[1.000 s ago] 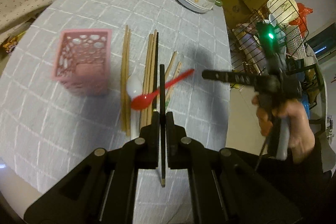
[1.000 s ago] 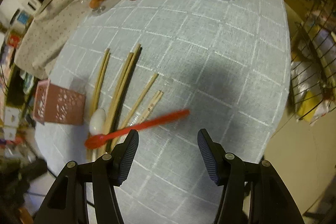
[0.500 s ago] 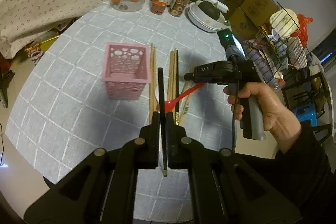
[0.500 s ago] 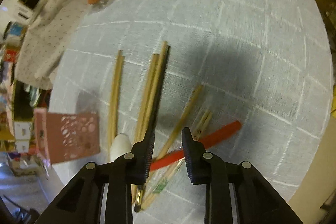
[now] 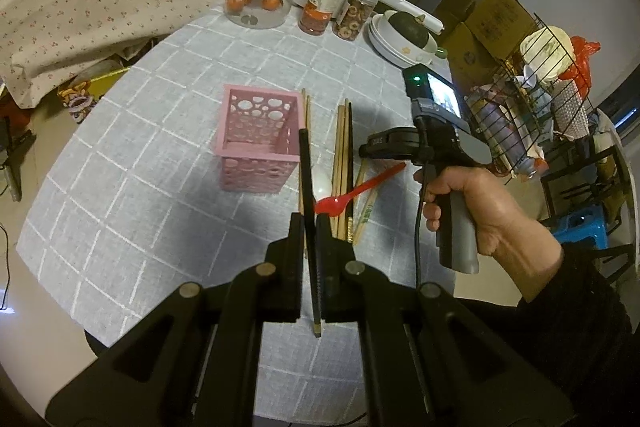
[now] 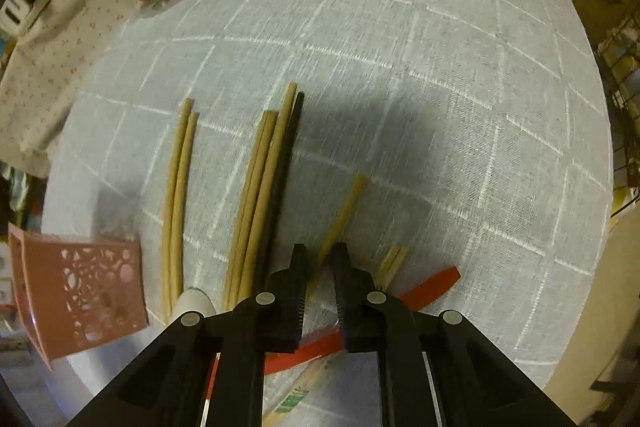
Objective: Organize utensils
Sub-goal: 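Lift the black chopstick with the left tool while the right tool grasps a wooden chopstick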
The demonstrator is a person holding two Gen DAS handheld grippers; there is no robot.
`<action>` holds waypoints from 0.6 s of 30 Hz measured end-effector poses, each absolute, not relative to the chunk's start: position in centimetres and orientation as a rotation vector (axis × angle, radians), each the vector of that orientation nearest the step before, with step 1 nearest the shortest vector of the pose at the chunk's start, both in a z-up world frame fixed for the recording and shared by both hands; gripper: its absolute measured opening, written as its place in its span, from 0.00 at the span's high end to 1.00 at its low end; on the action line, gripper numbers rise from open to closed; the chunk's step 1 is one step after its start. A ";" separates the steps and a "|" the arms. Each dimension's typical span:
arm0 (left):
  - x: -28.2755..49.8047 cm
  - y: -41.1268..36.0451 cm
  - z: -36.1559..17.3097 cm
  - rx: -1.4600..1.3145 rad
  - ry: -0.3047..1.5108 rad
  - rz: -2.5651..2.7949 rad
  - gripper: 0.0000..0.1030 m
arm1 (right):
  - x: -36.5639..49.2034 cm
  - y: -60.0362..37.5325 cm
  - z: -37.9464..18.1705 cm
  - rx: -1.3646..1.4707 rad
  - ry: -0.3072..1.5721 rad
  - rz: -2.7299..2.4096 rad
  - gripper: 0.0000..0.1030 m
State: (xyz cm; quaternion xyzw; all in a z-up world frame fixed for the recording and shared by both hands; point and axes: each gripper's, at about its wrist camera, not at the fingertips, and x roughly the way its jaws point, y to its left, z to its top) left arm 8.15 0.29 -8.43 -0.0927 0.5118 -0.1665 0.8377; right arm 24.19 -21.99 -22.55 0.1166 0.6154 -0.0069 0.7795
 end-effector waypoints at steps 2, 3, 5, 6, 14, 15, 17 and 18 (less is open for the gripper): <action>8.2 0.2 -8.2 -0.180 1.071 -0.343 0.94 | 24.0 -22.8 -22.4 0.320 1.321 0.004 0.91; 8.3 0.2 -8.2 -0.176 1.065 -0.338 0.94 | 23.9 -23.2 -22.1 0.355 1.314 0.015 0.91; 8.3 0.2 -7.9 -0.172 1.051 -0.329 0.94 | 23.7 -23.6 -21.2 0.386 1.286 0.041 0.92; 8.3 0.2 -7.7 -0.168 1.042 -0.325 0.94 | 23.5 -23.6 -20.3 0.380 1.261 0.054 0.93; 7.4 0.5 -5.5 -0.129 0.932 -0.290 0.94 | 20.5 -23.1 -13.7 0.276 1.089 0.142 0.95; 7.3 0.5 -5.2 -0.125 0.918 -0.289 0.94 | 19.9 -23.0 -13.1 0.271 1.074 0.150 0.95; 7.0 0.6 -4.6 -0.125 0.895 -0.290 0.94 | 19.1 -22.7 -11.9 0.263 1.045 0.168 0.95; 6.8 0.7 -4.2 -0.130 0.880 -0.296 0.94 | 18.7 -22.3 -11.2 0.254 1.030 0.177 0.95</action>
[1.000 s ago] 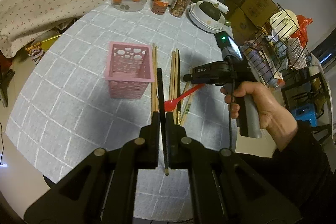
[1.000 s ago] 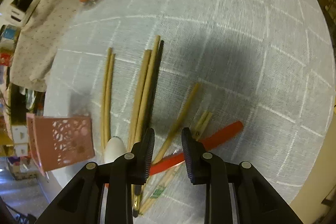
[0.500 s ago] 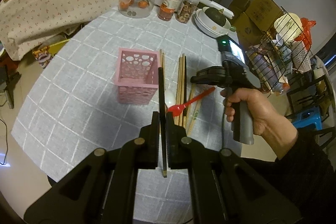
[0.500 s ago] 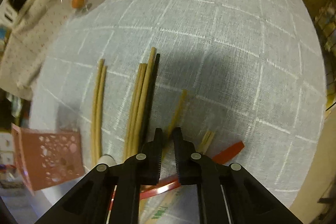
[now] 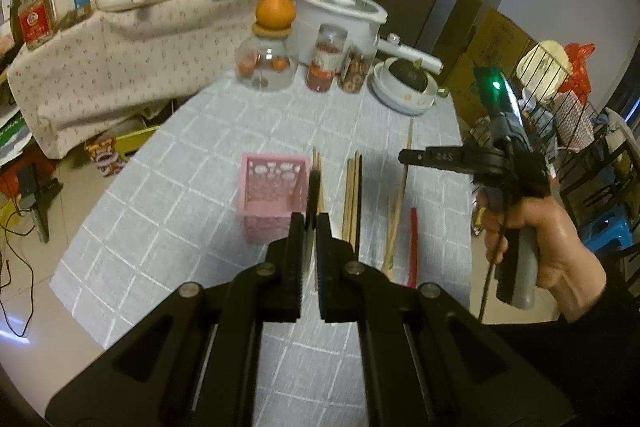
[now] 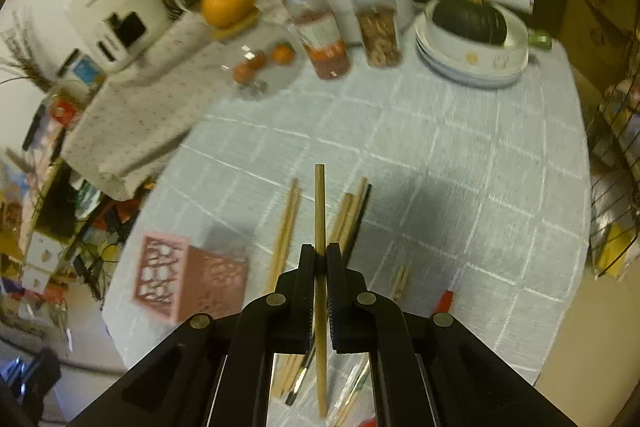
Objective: Organize utensils
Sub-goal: 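Carry both chopsticks over the pink basket and open both tools to drop them in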
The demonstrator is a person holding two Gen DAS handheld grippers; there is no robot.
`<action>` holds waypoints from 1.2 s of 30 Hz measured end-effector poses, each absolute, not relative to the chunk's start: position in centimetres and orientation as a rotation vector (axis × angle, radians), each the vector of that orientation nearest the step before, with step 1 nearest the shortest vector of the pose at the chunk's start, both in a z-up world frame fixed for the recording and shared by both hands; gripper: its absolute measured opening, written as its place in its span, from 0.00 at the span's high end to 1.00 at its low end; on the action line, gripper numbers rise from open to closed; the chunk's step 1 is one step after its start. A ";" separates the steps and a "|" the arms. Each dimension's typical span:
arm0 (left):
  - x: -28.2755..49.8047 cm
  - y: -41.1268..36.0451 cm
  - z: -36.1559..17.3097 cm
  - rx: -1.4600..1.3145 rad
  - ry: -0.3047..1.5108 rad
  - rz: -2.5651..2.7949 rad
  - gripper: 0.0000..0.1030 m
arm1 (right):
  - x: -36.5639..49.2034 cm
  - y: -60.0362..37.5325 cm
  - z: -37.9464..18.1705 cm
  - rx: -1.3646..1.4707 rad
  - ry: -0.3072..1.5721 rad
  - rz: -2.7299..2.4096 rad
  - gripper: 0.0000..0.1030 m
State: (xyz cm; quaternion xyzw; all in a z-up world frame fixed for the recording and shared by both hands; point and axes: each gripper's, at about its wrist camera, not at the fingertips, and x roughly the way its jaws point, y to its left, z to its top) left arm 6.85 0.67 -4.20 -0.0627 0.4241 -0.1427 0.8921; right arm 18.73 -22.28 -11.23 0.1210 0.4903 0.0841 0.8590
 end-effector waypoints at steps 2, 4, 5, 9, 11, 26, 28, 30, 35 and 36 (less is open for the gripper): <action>6.6 0.6 -3.6 -0.132 0.861 -0.305 0.94 | 17.7 -21.9 -9.7 0.230 0.989 0.196 0.95; 6.2 0.5 -2.8 -0.137 0.831 -0.313 0.94 | 16.8 -21.8 -8.2 0.206 0.946 0.214 0.95; 6.0 0.5 -2.5 -0.138 0.816 -0.317 0.94 | 16.4 -21.8 -7.7 0.195 0.924 0.221 0.95; 4.9 0.7 -0.2 -0.147 0.691 -0.324 0.94 | 14.7 -21.3 -4.7 0.153 0.837 0.239 0.95; 4.5 0.9 0.8 -0.145 0.625 -0.314 0.94 | 14.2 -21.0 -3.5 0.137 0.799 0.246 0.95; 6.7 1.4 2.8 -0.070 0.373 -0.179 0.94 | 12.4 -17.5 3.9 0.177 0.582 0.390 0.95; 7.5 1.6 2.2 -0.084 0.389 -0.170 0.94 | 12.7 -16.8 3.5 0.183 0.589 0.405 0.95; 8.5 1.8 1.3 -0.102 0.418 -0.162 0.94 | 13.4 -15.9 2.9 0.180 0.600 0.418 0.95; 10.8 1.5 -0.9 -0.130 0.470 -0.176 0.94 | 14.7 -14.2 0.6 0.147 0.643 0.420 0.95; 11.4 1.3 -1.4 -0.132 0.490 -0.177 0.94 | 15.1 -14.0 0.1 0.141 0.660 0.417 0.95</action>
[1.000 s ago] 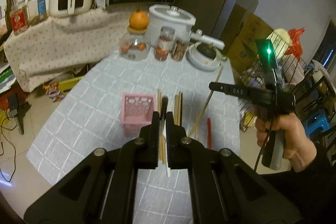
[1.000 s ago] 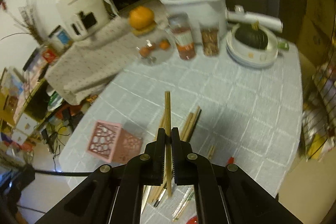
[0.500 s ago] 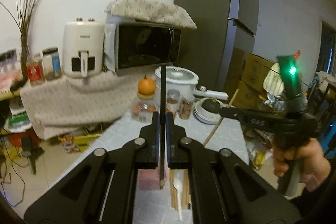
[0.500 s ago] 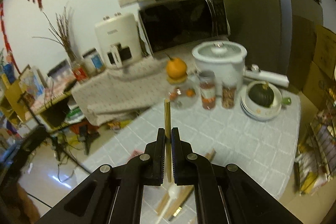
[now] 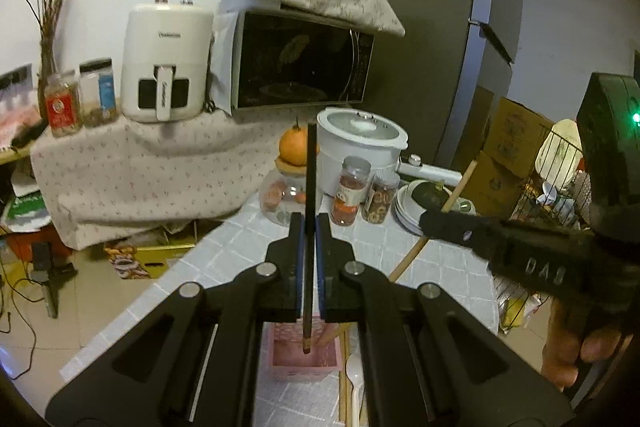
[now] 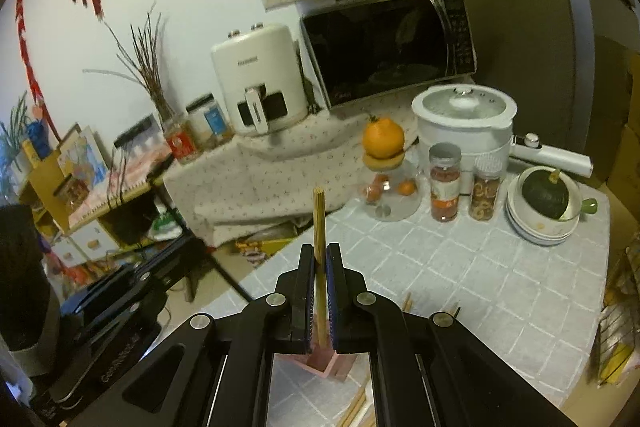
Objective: Organize utensils
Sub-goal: 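Carry both chopsticks over the pink basket and open both tools to drop them in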
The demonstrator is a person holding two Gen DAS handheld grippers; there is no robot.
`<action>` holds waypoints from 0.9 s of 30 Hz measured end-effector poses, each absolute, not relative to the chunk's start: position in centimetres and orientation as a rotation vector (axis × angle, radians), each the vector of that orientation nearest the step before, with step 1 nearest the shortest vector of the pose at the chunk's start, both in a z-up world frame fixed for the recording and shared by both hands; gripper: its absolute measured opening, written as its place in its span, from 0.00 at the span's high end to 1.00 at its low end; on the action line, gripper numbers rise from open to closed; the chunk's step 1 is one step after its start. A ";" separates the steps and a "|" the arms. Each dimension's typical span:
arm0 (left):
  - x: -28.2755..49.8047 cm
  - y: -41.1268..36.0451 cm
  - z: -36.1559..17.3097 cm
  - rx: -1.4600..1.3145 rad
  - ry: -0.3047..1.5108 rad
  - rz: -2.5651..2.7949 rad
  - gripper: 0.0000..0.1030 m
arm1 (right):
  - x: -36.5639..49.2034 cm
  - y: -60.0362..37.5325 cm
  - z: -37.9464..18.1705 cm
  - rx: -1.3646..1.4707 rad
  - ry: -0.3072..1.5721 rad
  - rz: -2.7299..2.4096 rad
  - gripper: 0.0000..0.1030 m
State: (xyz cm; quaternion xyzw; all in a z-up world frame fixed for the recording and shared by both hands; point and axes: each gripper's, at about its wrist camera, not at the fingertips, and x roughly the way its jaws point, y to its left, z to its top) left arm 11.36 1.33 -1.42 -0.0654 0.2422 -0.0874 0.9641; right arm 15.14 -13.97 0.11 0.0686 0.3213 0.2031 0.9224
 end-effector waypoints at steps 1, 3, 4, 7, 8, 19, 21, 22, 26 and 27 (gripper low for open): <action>11.9 1.3 -1.9 -0.138 0.512 -0.176 0.94 | 15.6 -13.8 -0.6 0.139 0.685 0.415 0.95; 12.7 1.1 -2.6 -0.147 0.550 -0.177 0.94 | 16.6 -13.5 -2.0 0.145 0.733 0.413 0.94; 13.0 1.1 -3.1 -0.151 0.575 -0.172 0.94 | 16.9 -13.5 -2.6 0.149 0.751 0.413 0.95; 14.2 1.5 -4.2 -0.179 0.625 -0.148 0.94 | 17.9 -13.2 -4.1 0.147 0.797 0.407 0.94; 14.4 1.6 -4.5 -0.184 0.635 -0.141 0.94 | 18.1 -13.2 -4.4 0.147 0.808 0.408 0.94; 16.4 2.6 -5.2 -0.236 0.781 -0.078 0.94 | 19.9 -12.8 -6.0 0.182 0.865 0.408 0.94; 16.5 3.2 -5.3 -0.275 0.809 -0.075 0.94 | 20.0 -12.6 -5.9 0.180 0.877 0.416 0.94; 16.4 3.4 -5.1 -0.296 0.818 -0.074 0.94 | 20.1 -12.4 -5.8 0.178 0.885 0.420 0.94; 16.5 3.6 -4.9 -0.298 0.837 -0.073 0.94 | 20.6 -11.9 -6.0 0.176 0.931 0.425 0.94; 16.5 3.7 -4.8 -0.295 0.839 -0.064 0.94 | 20.7 -11.9 -6.1 0.173 0.939 0.421 0.94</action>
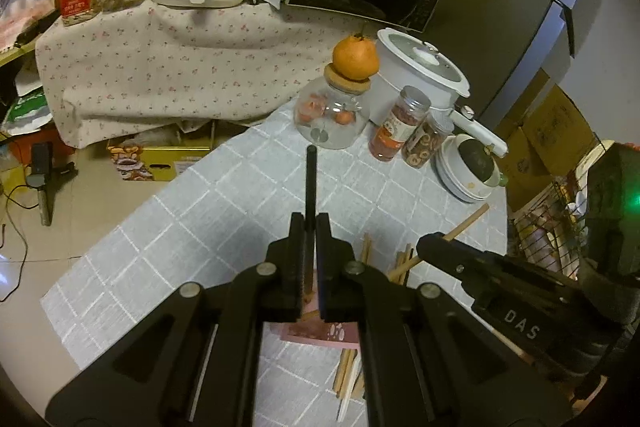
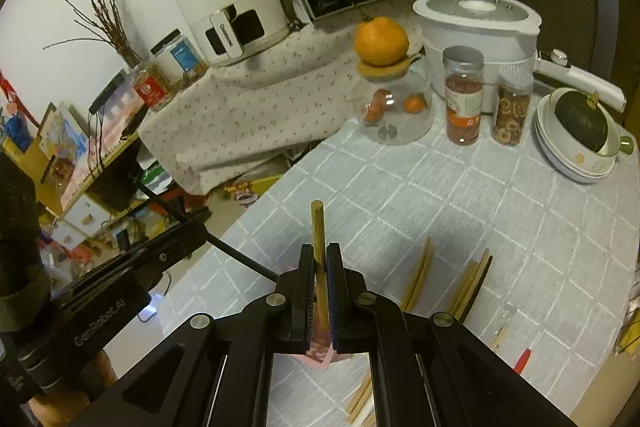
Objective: Organize utensils
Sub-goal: 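Carry both chopsticks over the pink basket and open both tools to drop them in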
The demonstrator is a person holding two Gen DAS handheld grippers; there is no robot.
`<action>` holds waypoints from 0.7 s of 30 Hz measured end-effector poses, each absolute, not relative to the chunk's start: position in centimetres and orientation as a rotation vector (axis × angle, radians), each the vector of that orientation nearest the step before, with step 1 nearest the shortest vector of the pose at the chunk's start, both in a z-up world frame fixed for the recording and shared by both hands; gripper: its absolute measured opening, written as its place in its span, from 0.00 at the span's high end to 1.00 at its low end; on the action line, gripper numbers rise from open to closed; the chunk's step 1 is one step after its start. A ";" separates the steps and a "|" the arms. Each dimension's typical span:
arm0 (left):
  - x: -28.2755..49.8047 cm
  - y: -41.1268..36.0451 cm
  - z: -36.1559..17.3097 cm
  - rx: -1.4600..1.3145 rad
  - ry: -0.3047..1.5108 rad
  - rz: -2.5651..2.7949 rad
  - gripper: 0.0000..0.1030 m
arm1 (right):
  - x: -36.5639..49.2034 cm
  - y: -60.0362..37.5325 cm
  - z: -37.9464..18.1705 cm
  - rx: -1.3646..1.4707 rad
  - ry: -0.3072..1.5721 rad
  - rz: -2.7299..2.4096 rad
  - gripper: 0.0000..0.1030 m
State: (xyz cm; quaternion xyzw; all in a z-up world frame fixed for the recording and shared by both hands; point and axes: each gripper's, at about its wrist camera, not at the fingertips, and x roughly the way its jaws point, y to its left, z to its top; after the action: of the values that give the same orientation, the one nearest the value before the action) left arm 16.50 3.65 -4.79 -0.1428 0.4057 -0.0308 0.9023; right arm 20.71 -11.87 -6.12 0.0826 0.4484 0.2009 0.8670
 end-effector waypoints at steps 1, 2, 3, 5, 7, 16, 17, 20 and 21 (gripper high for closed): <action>16.5 3.7 -4.8 -0.292 0.844 -0.054 0.94 | 20.9 -11.8 -6.3 0.174 0.948 0.417 0.94; 16.4 3.7 -4.7 -0.294 0.846 -0.053 0.94 | 21.0 -11.8 -6.4 0.179 0.953 0.416 0.94; 16.5 3.8 -4.7 -0.295 0.849 -0.055 0.94 | 21.2 -11.9 -6.6 0.185 0.958 0.414 0.94; 16.6 3.8 -5.0 -0.298 0.859 -0.058 0.94 | 21.4 -12.0 -6.8 0.190 0.961 0.409 0.94; 16.9 3.9 -5.4 -0.297 0.868 -0.060 0.94 | 21.5 -12.1 -6.9 0.198 0.957 0.409 0.94; 16.9 3.7 -5.2 -0.312 0.799 -0.097 0.71 | 21.3 -12.9 -6.1 0.235 0.922 0.418 0.81; 16.9 3.7 -5.1 -0.310 0.795 -0.097 0.68 | 21.2 -13.1 -5.8 0.239 0.910 0.423 0.78; 16.3 4.0 -4.7 -0.310 0.792 -0.101 0.57 | 20.6 -13.9 -4.8 0.230 0.882 0.429 0.68; 16.2 4.1 -4.7 -0.310 0.793 -0.100 0.50 | 20.3 -14.2 -4.4 0.227 0.871 0.430 0.61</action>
State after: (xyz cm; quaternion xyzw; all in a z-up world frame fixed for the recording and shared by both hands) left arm 16.19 4.06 -4.68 -0.1501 0.3846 -0.0486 0.9095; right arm 20.26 -14.21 -4.38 0.1089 0.4178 0.2060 0.8781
